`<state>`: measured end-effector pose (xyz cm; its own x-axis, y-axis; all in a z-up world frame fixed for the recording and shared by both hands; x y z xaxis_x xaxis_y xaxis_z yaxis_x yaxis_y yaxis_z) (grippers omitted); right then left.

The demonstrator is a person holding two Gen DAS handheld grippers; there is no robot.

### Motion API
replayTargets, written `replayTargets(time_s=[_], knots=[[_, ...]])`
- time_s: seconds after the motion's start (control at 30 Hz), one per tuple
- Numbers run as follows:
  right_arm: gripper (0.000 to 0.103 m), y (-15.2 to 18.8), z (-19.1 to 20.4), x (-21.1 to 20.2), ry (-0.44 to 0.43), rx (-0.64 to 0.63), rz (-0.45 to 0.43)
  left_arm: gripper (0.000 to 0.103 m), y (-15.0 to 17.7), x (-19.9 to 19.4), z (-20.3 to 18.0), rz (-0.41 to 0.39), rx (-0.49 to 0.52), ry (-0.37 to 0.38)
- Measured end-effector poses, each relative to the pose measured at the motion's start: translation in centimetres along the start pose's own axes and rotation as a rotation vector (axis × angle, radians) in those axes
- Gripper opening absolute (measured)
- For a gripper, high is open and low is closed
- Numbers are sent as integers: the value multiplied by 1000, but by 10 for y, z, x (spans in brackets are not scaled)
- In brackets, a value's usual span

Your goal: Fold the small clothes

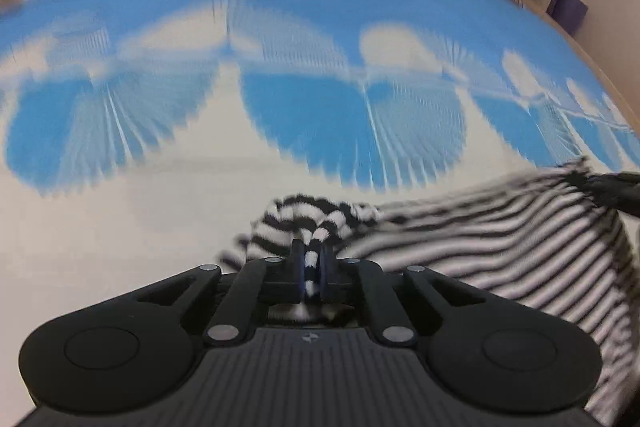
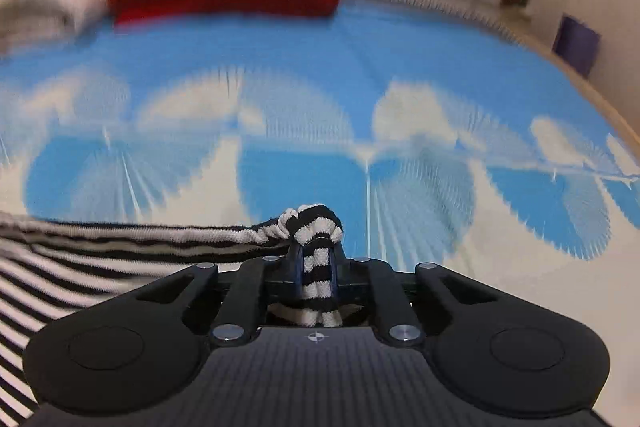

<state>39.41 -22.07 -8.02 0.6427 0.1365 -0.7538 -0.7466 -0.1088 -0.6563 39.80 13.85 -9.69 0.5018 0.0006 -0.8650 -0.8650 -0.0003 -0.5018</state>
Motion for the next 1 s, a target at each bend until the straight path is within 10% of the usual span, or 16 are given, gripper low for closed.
replayTargets(time_s=[0.1, 0.2, 0.4, 0.57, 0.63, 0.7, 0.73, 0.87, 0.97, 1.0], knots=[[23, 9, 5, 16, -4, -39, 90, 22, -7, -11, 28, 12, -130, 73], [34, -1, -3, -5, -77, 25, -8, 48, -13, -28, 59, -33, -267, 121], [58, -5, -34, -29, -140, 120, -78, 50, -17, -16, 70, 18, -270, 65], [57, 10, -39, -10, -104, 93, 49, 48, -9, 4, 48, 52, -135, 4], [57, 9, -39, -8, -106, 104, 48, 7, -8, 6, 44, 31, -102, -15], [41, 8, -37, -5, -113, 107, 52, 3, -8, 2, 49, -12, -117, -48], [12, 8, -37, -3, -129, 108, 51, 3, -11, -4, 53, -55, -138, -79], [9, -5, -33, -19, -86, 118, -107, 3, -17, -24, 49, -177, -133, -127], [17, 0, -27, -5, -57, 99, -25, 9, -10, -7, 36, -44, -38, -146], [19, 5, -26, 3, -58, 95, 42, 28, -3, 1, 34, 53, -11, -119]])
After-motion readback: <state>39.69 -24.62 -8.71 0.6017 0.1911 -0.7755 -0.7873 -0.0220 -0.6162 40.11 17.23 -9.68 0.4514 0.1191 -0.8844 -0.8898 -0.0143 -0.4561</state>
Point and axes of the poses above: each gripper's, at about its wrist camera, not at the fingertips, and x roughly the way its jaws point, z to its left, y to its underside, the point moved 2 cm from there along x, roughly the way its jaws point, and after that the axes turned 11 degrees about -y, right-handed, at the moved point
